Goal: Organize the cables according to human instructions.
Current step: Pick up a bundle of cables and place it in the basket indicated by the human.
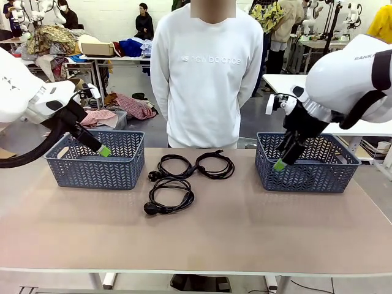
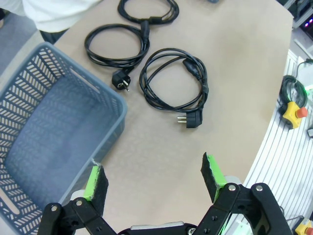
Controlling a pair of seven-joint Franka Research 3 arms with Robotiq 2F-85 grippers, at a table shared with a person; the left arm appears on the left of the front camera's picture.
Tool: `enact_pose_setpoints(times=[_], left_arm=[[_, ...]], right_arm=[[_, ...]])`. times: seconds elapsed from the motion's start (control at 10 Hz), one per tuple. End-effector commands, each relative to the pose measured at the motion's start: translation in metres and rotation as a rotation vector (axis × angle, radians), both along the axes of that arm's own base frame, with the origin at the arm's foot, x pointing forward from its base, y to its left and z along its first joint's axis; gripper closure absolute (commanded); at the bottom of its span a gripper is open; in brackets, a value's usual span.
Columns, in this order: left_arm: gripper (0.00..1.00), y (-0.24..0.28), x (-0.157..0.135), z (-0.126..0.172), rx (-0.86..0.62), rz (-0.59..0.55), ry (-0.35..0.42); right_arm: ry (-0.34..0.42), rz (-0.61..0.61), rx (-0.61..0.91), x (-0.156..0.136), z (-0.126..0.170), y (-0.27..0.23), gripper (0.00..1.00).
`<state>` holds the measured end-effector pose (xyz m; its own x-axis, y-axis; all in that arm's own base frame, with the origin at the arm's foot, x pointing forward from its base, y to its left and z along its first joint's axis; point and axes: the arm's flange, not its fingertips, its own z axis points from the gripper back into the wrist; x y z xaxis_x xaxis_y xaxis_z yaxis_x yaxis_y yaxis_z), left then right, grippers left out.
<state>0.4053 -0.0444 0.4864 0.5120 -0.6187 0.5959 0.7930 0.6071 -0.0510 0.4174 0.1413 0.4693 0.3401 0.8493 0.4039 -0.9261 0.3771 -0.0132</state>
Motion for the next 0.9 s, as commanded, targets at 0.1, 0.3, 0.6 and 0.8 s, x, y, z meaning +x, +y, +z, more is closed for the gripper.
enact_pose_setpoints(times=[0.1, 0.3, 0.6, 0.8], left_arm=[[0.00, 0.002, 0.001, -0.001, -0.020, -0.023, -0.006], [0.00, 0.002, 0.001, -0.001, -0.020, -0.023, -0.006], [0.00, 0.002, 0.001, -0.001, -0.020, -0.023, -0.006], [0.00, 0.002, 0.001, -0.001, -0.020, -0.023, -0.006]], right_arm=[[-0.028, 0.077, 0.081, -0.011, -0.020, 0.012, 0.00], [0.000, 0.090, 0.054, -0.011, -0.024, 0.018, 0.00], [0.007, 0.050, 0.043, -0.012, -0.015, 0.020, 0.00], [0.007, 0.050, 0.043, -0.012, -0.015, 0.020, 0.00]])
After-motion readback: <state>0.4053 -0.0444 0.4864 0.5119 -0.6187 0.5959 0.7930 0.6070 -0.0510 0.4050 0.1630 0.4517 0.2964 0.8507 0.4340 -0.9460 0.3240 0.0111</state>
